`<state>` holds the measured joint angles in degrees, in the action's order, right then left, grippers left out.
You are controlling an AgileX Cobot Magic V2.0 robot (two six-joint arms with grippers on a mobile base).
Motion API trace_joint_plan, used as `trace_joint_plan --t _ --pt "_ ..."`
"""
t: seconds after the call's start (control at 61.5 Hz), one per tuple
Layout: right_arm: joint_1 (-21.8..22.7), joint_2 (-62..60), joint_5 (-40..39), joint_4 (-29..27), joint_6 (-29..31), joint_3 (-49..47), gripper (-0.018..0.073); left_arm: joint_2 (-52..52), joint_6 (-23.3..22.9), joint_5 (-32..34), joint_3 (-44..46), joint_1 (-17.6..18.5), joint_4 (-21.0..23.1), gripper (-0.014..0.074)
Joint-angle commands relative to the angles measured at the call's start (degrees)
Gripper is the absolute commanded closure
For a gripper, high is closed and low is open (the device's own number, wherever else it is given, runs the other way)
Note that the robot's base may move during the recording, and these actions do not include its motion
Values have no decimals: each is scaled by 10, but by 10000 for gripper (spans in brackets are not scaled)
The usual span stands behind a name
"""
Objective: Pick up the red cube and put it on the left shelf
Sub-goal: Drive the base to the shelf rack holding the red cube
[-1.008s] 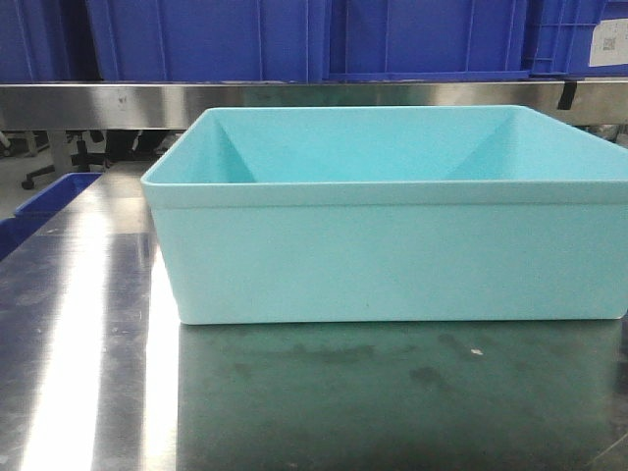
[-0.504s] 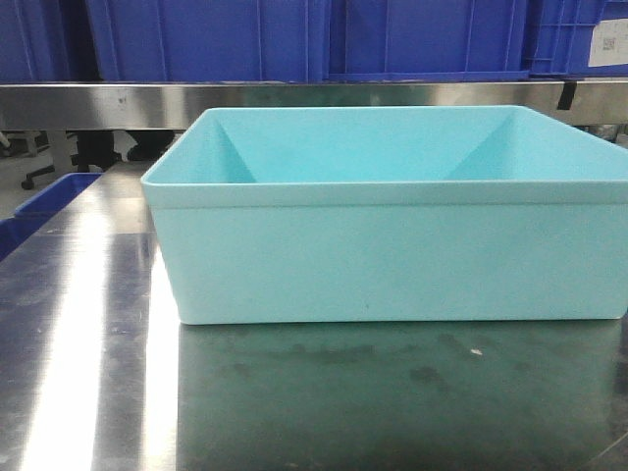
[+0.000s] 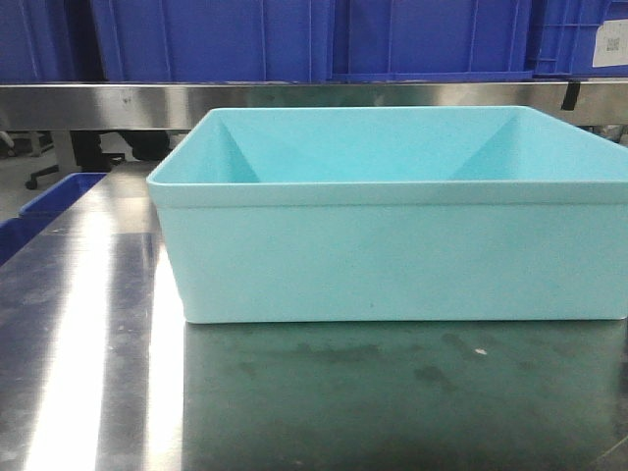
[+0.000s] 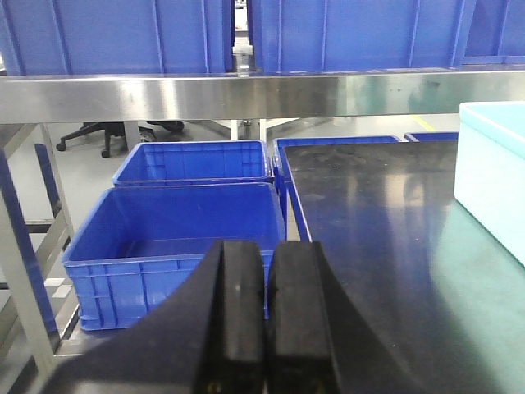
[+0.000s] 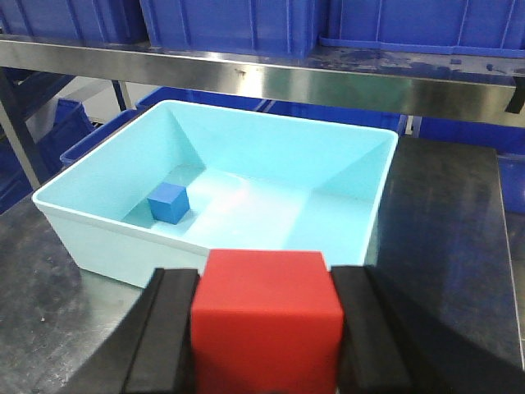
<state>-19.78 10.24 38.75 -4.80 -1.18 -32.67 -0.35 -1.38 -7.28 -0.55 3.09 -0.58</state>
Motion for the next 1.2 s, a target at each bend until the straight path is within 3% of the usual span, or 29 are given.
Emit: trace_joint_plan --t 0.0,1.187 --pt "0 7 -52 3 5 -14 386 -8 0 50 -13 2 2 495" --pt "0 7 -52 3 5 -14 386 -8 0 50 -13 2 2 495"
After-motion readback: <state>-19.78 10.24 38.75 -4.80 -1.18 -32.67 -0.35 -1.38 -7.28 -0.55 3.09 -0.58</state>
